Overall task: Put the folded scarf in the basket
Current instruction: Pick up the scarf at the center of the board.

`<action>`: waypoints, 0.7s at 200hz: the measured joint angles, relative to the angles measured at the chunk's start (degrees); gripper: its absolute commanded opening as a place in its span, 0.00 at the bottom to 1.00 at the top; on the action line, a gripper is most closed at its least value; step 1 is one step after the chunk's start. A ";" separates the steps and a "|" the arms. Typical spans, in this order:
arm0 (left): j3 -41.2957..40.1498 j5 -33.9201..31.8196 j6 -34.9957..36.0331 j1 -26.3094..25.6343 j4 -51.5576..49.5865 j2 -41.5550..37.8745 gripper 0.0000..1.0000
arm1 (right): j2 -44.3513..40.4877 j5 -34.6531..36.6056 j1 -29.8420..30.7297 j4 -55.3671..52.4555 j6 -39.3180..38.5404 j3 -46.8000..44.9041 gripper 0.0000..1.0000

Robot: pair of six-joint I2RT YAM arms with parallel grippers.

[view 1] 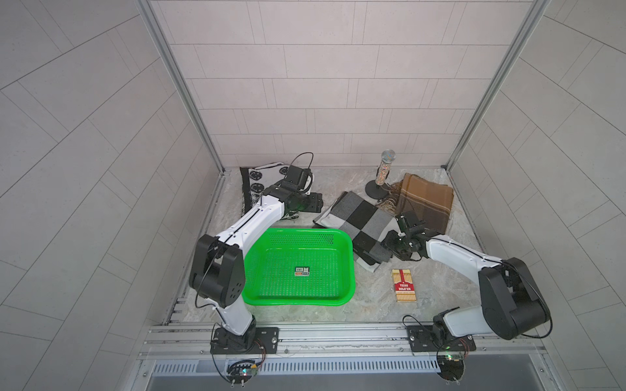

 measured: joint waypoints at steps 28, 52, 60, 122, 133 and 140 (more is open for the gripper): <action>7.32 2.62 3.52 -0.13 -1.38 8.87 0.74 | -5.60 1.99 -1.53 -2.84 -0.55 -0.94 0.68; 15.45 4.07 6.80 -0.85 -4.35 17.55 0.82 | -7.69 2.49 -4.22 -4.13 -1.36 -1.03 0.71; 18.40 4.37 8.07 -1.29 -5.79 20.50 0.84 | -7.69 2.32 -5.29 -4.63 -1.90 -1.03 0.72; 35.41 4.57 13.49 -3.72 -16.33 36.02 0.92 | -7.52 0.20 -8.31 -7.21 -4.85 -0.70 0.75; 36.57 4.50 13.86 -3.74 -17.38 37.18 0.92 | -7.28 -0.42 -8.41 -7.37 -5.14 -0.46 0.75; 37.24 4.37 14.03 -3.74 -17.88 37.99 0.92 | -7.04 -0.92 -8.46 -7.39 -5.22 -0.33 0.74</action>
